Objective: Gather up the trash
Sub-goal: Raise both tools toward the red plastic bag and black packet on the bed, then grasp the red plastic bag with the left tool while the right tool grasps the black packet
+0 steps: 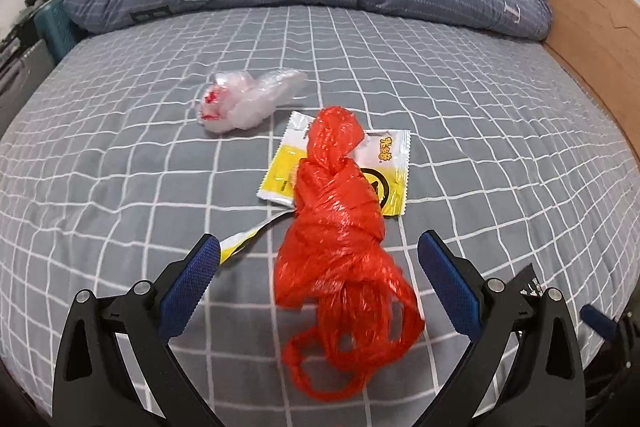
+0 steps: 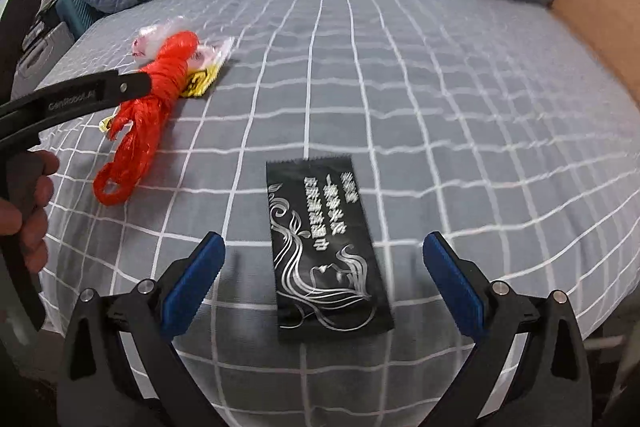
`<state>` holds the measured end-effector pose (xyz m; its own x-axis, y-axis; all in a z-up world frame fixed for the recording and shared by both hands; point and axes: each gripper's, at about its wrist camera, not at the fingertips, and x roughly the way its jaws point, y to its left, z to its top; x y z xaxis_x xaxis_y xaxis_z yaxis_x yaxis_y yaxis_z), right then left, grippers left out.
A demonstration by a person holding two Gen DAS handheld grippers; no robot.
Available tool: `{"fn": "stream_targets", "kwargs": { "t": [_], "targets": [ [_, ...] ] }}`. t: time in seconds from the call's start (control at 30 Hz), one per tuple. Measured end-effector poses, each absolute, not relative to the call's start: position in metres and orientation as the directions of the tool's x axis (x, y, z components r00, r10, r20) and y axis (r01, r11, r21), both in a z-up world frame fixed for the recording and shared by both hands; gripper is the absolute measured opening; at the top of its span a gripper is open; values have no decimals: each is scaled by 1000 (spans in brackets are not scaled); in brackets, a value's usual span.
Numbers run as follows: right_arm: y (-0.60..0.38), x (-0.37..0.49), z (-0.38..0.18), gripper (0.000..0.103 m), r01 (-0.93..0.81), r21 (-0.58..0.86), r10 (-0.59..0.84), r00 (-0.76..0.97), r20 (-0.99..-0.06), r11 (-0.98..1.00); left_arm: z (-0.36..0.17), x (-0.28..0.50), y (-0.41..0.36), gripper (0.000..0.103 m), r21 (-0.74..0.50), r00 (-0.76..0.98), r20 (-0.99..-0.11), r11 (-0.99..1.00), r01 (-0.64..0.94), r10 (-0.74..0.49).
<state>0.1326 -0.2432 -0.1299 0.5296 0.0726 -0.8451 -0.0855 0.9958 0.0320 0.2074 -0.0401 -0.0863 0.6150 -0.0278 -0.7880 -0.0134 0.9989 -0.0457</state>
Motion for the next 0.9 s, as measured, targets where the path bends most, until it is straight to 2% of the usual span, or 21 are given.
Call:
{"fn": "stream_targets", "kwargs": {
  "t": [0.1,0.23,0.47,0.6,0.63,0.7,0.77,0.9],
  "targets": [
    [-247,138,-135,94,-67,23,55,517,-854,997,-92,218,-41,95,-37,604,-796,999,-16,-20],
    [-251,144,-140,91,-56,55,76,490,-868,997,-97,227,-44,86,-31,589,-808,1000,-4,-22],
    [-251,150,-147,77,-58,54,76,469,-880,997,-109,235,-48,59,-9,550,-835,1000,6,-11],
    [-253,151,-147,65,-56,71,89,464,-881,996,-112,236,-49,51,-16,547,-837,1000,6,-16],
    [-254,152,-147,59,-57,75,93,461,-882,996,-112,237,-49,51,-17,548,-836,1000,6,-18],
    [-257,152,-146,56,-56,82,99,456,-884,995,-112,236,-49,49,-19,550,-835,1000,5,-19],
    [-258,152,-147,47,-58,87,104,451,-886,995,-111,235,-48,49,-21,552,-834,1000,-2,-17],
    [-255,150,-145,38,-62,90,109,452,-885,994,-108,233,-46,49,-21,561,-828,1000,-12,-11]
  ]
}}
